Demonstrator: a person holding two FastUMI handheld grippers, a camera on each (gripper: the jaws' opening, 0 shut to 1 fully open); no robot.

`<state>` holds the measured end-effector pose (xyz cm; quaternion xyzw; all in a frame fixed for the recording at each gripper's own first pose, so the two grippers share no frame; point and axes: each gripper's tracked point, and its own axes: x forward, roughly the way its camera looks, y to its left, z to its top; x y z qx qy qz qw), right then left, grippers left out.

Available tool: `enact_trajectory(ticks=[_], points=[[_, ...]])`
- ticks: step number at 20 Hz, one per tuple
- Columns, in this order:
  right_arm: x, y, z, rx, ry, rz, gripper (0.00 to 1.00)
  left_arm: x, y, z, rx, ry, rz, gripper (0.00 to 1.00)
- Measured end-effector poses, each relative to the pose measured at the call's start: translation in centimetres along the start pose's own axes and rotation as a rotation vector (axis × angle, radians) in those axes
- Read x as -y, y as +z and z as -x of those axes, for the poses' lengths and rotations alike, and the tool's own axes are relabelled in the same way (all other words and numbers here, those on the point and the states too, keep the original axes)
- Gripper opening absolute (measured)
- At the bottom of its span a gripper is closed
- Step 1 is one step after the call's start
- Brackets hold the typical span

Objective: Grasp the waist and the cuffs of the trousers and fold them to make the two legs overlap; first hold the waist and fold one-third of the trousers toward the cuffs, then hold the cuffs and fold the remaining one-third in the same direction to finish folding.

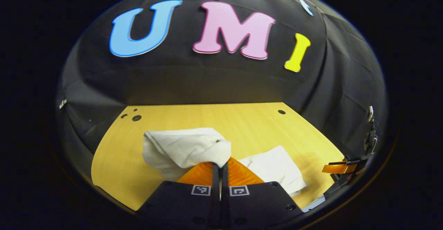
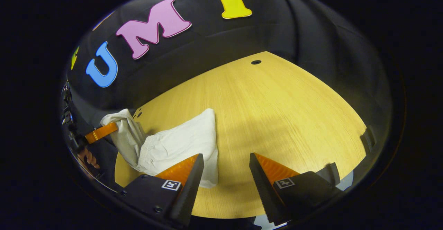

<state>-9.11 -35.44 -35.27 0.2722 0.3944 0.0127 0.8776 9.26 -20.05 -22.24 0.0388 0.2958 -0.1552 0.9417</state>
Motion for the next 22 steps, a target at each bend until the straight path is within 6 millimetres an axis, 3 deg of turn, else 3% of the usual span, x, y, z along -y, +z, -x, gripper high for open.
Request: enact_trajectory(ticks=[4,8,17,21,22], points=[[1.7,0.7,0.9,0.015,-0.020,-0.043,0.82,4.3,-1.5,-1.7,-0.023,-0.060,-0.122,0.05],[2.9,1.4,1.5,0.026,-0.031,-0.068,0.82,6.8,-4.7,-3.1,-0.081,-0.100,-0.231,0.05],[5.1,1.3,1.0,-0.005,-0.037,-0.081,0.83,9.7,-12.0,-4.5,-0.204,-0.205,-0.428,0.04],[5.4,1.7,0.4,-0.020,-0.027,-0.068,0.83,11.1,-13.6,-4.5,-0.244,-0.252,-0.419,0.17],[5.5,1.7,0.2,-0.023,-0.026,-0.069,0.83,11.3,-13.9,-4.3,-0.251,-0.261,-0.430,0.24]])
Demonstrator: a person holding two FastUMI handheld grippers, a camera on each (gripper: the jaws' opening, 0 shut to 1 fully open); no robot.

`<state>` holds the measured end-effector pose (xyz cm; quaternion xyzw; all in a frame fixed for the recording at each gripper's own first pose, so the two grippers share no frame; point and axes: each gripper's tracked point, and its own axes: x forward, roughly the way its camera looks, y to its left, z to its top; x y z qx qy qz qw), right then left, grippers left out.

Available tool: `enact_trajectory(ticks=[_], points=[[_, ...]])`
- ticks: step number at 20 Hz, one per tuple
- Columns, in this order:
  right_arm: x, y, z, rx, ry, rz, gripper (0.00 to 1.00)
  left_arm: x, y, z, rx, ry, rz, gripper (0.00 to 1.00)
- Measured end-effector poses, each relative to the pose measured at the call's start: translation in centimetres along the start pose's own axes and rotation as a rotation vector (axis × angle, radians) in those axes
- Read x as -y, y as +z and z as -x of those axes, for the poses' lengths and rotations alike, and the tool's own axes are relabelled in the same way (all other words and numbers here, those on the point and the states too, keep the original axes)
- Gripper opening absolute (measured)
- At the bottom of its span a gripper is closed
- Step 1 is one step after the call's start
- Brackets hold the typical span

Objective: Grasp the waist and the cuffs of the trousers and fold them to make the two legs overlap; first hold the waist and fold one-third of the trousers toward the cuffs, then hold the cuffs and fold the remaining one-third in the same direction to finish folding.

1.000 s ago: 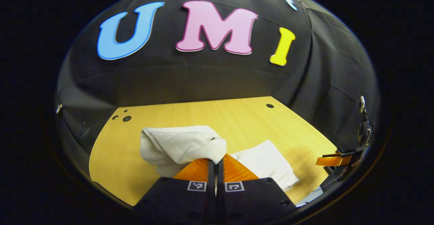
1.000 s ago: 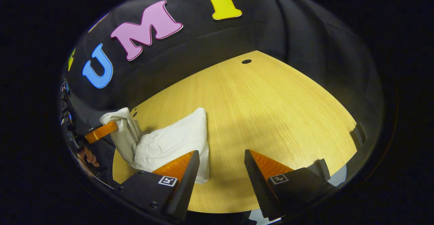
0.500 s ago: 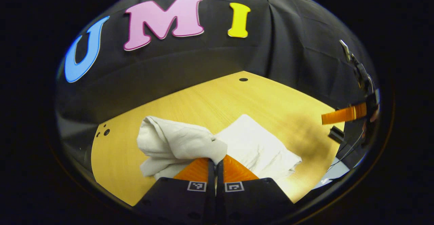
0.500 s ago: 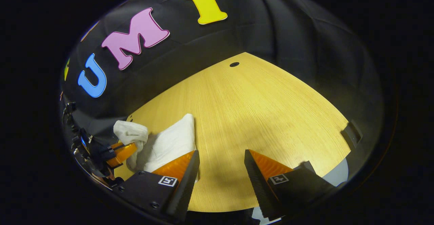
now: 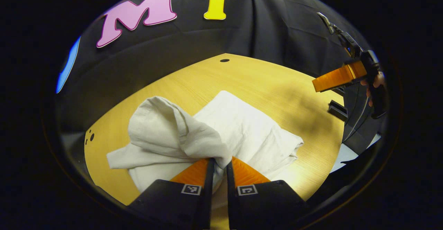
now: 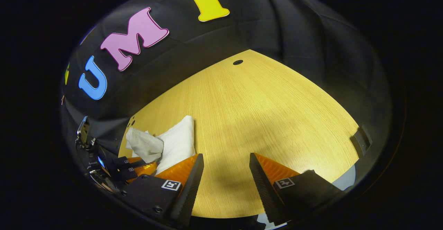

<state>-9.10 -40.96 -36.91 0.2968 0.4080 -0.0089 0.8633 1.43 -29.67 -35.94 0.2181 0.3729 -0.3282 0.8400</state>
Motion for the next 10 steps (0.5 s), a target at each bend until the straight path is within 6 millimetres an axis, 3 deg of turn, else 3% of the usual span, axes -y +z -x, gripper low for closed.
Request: enact_trajectory(ticks=[2,3,5,8,10], points=[[-0.1,0.3,-0.4,-0.004,0.005,-0.003,0.82,0.3,-0.9,-0.6,-0.024,0.001,-0.039,0.45],[-0.1,0.4,-0.5,-0.004,0.006,-0.003,0.82,0.1,-1.4,-0.8,-0.039,0.015,-0.064,0.60],[-0.5,0.7,-0.9,-0.001,0.015,-0.007,0.83,0.0,-1.3,-1.0,-0.041,0.034,-0.090,0.69],[-2.0,1.0,-1.0,0.010,0.037,-0.001,0.83,-0.4,-0.2,-0.5,-0.017,0.057,-0.081,0.72],[-3.1,0.9,-1.3,0.010,0.046,0.012,0.83,-0.7,1.3,0.3,0.021,0.055,-0.055,0.83]])
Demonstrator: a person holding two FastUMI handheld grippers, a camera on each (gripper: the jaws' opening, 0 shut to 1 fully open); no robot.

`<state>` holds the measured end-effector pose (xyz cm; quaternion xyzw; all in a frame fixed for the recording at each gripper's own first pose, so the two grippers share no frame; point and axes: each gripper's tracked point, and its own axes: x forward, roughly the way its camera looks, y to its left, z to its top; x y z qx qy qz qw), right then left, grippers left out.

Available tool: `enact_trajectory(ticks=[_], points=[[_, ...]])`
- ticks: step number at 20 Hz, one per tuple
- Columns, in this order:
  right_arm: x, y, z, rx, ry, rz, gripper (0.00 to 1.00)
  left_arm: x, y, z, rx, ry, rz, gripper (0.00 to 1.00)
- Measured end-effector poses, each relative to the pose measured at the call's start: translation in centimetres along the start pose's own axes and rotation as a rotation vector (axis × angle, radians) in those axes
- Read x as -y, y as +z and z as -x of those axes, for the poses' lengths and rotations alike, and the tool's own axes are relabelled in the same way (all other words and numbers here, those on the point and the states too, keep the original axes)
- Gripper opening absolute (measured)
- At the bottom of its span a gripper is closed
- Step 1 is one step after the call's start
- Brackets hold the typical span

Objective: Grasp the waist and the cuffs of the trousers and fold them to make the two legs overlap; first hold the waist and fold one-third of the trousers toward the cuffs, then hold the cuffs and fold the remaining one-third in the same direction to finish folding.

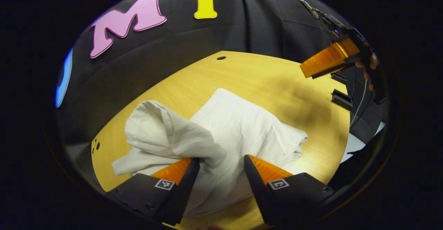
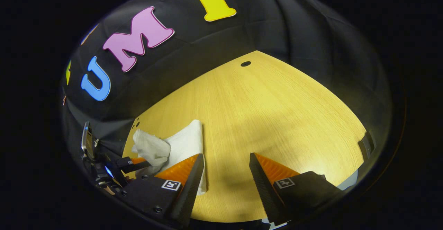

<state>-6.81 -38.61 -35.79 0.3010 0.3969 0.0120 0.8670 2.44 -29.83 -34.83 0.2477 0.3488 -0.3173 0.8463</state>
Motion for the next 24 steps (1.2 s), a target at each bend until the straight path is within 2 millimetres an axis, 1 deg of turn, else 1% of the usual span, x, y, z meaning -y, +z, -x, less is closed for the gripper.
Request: enact_trajectory(ticks=[1,2,5,7,9,13,16,19,21,23,24], points=[[-0.5,-0.1,0.1,0.000,0.003,0.003,0.83,-0.2,0.7,0.5,0.019,0.001,0.007,0.92],[-0.8,-0.2,0.1,0.000,0.004,0.003,0.84,-0.5,1.4,1.1,0.041,0.004,0.009,0.93],[-2.3,-0.4,0.4,0.007,0.007,-0.007,0.84,-1.9,3.1,2.9,0.099,0.021,0.046,0.94],[-3.8,-0.7,0.7,0.010,0.019,-0.010,0.83,-3.2,3.4,4.5,0.114,0.037,0.093,0.94],[-5.8,-0.8,0.9,0.013,0.041,-0.010,0.83,-5.1,3.2,5.8,0.124,0.067,0.143,0.94],[-9.9,-0.9,1.2,0.014,0.097,0.004,0.83,-8.9,1.8,8.8,0.134,0.127,0.287,0.94],[-12.6,-0.9,1.2,0.010,0.137,0.006,0.83,-11.7,0.2,11.0,0.136,0.176,0.426,0.94],[-14.2,-1.0,1.2,0.008,0.153,0.028,0.83,-14.1,-1.2,13.2,0.152,0.220,0.548,0.94],[-15.1,-1.0,1.3,0.011,0.166,0.043,0.83,-15.5,-2.9,14.5,0.146,0.257,0.600,0.91],[-15.6,-0.8,1.4,0.020,0.172,0.056,0.83,-16.4,-4.1,15.5,0.140,0.290,0.631,0.94],[-15.8,-0.9,1.3,0.024,0.173,0.063,0.83,-16.6,-4.6,15.9,0.136,0.301,0.642,0.94]])
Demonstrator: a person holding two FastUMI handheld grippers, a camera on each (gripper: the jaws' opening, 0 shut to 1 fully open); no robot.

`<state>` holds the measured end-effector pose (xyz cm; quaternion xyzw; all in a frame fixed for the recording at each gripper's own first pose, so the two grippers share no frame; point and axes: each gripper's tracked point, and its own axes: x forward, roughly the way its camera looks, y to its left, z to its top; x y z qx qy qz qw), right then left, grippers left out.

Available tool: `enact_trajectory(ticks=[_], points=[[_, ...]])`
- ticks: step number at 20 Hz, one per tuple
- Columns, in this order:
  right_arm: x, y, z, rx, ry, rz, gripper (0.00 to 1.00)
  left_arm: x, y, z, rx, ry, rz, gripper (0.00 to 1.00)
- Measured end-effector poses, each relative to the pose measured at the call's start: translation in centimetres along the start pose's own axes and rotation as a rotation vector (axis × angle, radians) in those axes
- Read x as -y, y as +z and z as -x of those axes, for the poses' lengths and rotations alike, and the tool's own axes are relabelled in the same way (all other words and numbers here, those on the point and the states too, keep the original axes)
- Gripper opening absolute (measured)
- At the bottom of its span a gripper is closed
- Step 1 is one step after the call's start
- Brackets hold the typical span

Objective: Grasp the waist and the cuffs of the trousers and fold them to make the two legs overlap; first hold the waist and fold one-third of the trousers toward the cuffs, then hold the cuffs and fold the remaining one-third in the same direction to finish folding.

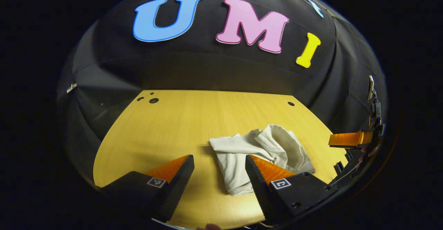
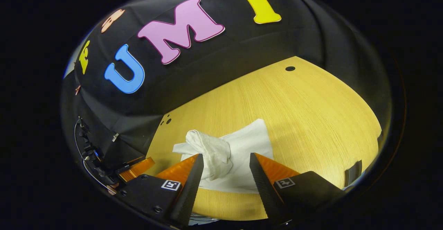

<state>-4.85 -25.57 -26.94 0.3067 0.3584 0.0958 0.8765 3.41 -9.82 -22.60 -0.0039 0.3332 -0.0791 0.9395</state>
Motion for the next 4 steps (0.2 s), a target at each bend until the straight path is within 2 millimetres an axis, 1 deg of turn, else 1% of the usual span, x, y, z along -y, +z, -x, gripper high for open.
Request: enact_trajectory(ticks=[4], points=[[-0.34,-0.50,-0.34,-0.012,-0.006,0.026,0.83,-1.31,-0.63,0.93,-0.007,0.034,0.014,0.94]])
